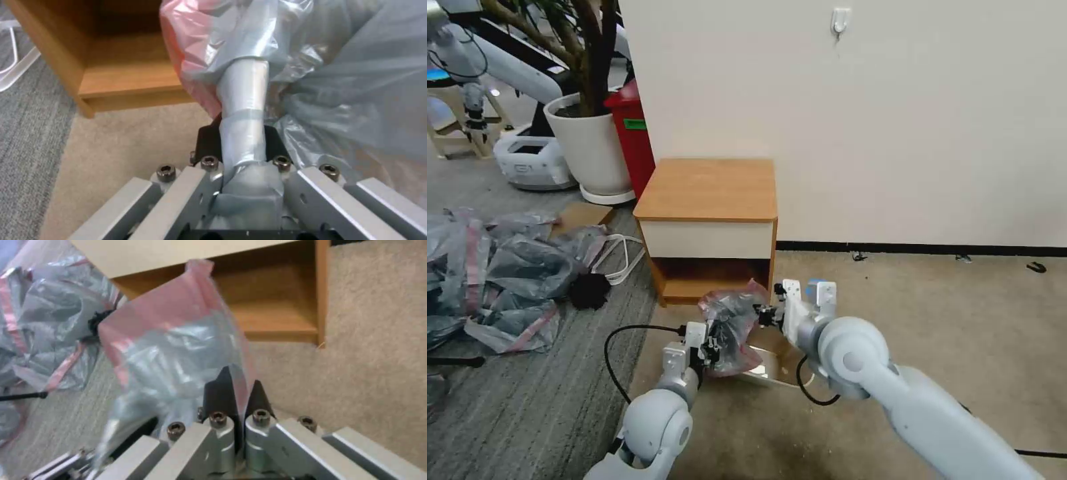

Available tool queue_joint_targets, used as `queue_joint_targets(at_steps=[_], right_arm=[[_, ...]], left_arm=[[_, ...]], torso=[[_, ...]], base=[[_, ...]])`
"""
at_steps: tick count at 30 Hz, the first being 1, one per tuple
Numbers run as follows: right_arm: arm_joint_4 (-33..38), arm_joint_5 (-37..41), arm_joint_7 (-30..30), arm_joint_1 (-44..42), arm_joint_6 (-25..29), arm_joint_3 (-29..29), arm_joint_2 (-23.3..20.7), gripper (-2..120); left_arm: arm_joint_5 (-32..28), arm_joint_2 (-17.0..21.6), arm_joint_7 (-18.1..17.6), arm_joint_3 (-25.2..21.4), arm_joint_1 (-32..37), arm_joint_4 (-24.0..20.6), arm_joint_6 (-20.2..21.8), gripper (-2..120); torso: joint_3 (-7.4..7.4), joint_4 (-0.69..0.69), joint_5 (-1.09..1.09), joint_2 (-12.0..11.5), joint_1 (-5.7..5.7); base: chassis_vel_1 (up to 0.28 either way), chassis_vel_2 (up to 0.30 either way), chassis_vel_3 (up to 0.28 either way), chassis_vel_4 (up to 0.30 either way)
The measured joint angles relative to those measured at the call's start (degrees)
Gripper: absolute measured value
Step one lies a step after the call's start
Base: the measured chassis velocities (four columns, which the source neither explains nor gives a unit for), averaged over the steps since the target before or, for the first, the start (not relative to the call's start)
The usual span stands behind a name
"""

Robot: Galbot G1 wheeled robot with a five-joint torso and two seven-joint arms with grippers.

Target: Pick up the garbage bag from the table and place it over the trash can.

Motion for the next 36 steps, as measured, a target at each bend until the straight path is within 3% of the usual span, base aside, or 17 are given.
queue_joint_targets(at_steps=[8,13,23,30,36], right_arm=[[-2.8,0.8,-1.6,1.8,-0.6,2.5,-3.4,0],[-4.3,0.7,-3.0,1.8,-1.2,4.5,-5.3,0],[-5.2,-1.1,-4.7,-0.4,-1.8,6.8,-6.5,0],[-4.3,-1.7,-5.4,-2.7,-2.3,9.4,-7.2,0],[-4.4,-2.0,-5.9,-3.6,-2.7,10.2,-7.7,0]], left_arm=[[1.2,0.5,5.7,-2.4,2.8,-0.7,-3.4,6],[0.8,0.5,7.6,-4.9,3.8,-1.2,-6.1,6],[-3.6,-0.1,7.0,-8.2,3.4,-2.0,-8.1,6],[-7.7,-1.0,4.7,-9.9,1.7,-2.0,-10.2,6],[-11.0,-1.0,5.9,-10.4,1.2,-2.5,-12.0,6]], torso=[[0.0,0.0,0.0,0.0,0.0],[0.0,0.0,0.0,0.0,0.0],[0.0,-0.01,0.0,0.0,0.0],[0.0,0.0,0.0,0.0,0.0],[0.0,0.0,0.0,0.0,0.0]], base=[[0.0,0.0,0.0,0.0],[0.0,0.0,0.0,0.0],[0.0,0.0,0.0,0.0],[0.0,0.0,0.0,0.0],[0.0,0.0,0.0,0.0]])
